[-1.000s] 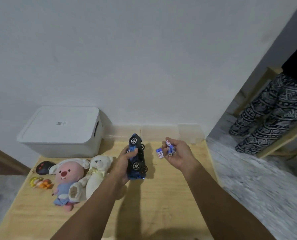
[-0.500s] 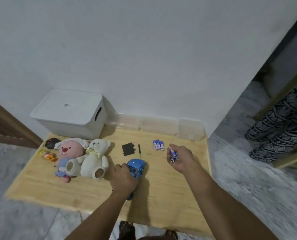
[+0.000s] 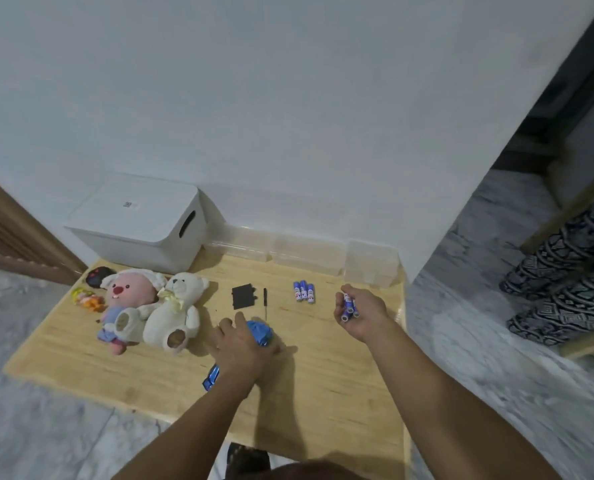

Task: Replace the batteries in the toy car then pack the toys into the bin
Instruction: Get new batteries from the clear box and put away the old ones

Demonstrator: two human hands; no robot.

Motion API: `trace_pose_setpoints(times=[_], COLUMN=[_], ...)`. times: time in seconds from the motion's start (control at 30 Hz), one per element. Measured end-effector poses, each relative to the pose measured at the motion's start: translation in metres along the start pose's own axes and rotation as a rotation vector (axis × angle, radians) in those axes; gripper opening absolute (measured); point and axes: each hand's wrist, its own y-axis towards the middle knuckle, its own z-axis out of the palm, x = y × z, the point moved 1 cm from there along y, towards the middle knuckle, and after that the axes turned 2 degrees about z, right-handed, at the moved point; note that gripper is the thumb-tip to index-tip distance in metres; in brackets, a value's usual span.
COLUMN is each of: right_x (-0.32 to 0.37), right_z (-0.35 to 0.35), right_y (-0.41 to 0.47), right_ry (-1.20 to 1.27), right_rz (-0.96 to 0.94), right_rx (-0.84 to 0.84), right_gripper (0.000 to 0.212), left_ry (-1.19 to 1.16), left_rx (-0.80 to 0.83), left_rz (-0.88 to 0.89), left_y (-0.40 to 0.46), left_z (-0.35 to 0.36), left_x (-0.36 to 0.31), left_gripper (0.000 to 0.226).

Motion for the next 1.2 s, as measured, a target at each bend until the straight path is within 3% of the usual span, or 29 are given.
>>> trace_pose_setpoints(times=[0.13, 0.23, 0.33, 0.4, 0.5, 0.7, 0.93, 1.03, 1.2], right_x=[0.016, 0.029, 0.041, 0.047, 0.055, 0.065, 0.085, 0.090, 0.098], right_z=[-0.012, -0.020, -0.028, -0.030, -0.033, -0.033, -0.028, -0.023, -0.017], right_y=[0.004, 0.011, 0.019, 0.022, 0.029, 0.036, 0.038, 0.044, 0.043], right_ry=[-0.002, -0.004, 0.011, 0.010, 0.000, -0.021, 0.064, 0.191, 0.360], right_rz=[-0.015, -0.026, -0.030, -0.037, -0.047, 0.014, -0.064, -0.110, -0.154], right_rx=[-0.010, -0.037, -0.057, -0.069, -0.088, -0.005, -0.047, -0.054, -0.054], right_gripper=[0.005, 0.009, 0.011, 0.013, 0.019, 0.014, 0.028, 0.037, 0.020], left_ry=[-0.090, -0.348, -0.682, -0.876, -1.026, -1.143, -1.374, -1.397, -1.354], left_rx=[-0.058, -0.045, 0.162, 0.338, 0.524, 0.636, 0.658, 0.625, 0.575], left_rz=[0.114, 0.148, 0.169, 0.117, -0.025, -0.114, -0.082, -0.038, 0.004], left_y=[0.010, 0.020, 0.027, 0.029, 0.033, 0.041, 0.056, 0.061, 0.065], left_z=[-0.010, -0.013, -0.016, -0.021, -0.020, -0.014, -0.025, -0.033, -0.039], left_x=[-0.040, -0.072, -0.102, -0.119, -0.144, -0.179, -0.205, -0.213, -0.218], left_gripper=[0.088, 0.072, 0.033, 0.023, 0.021, 0.020, 0.034, 0.030, 0.013])
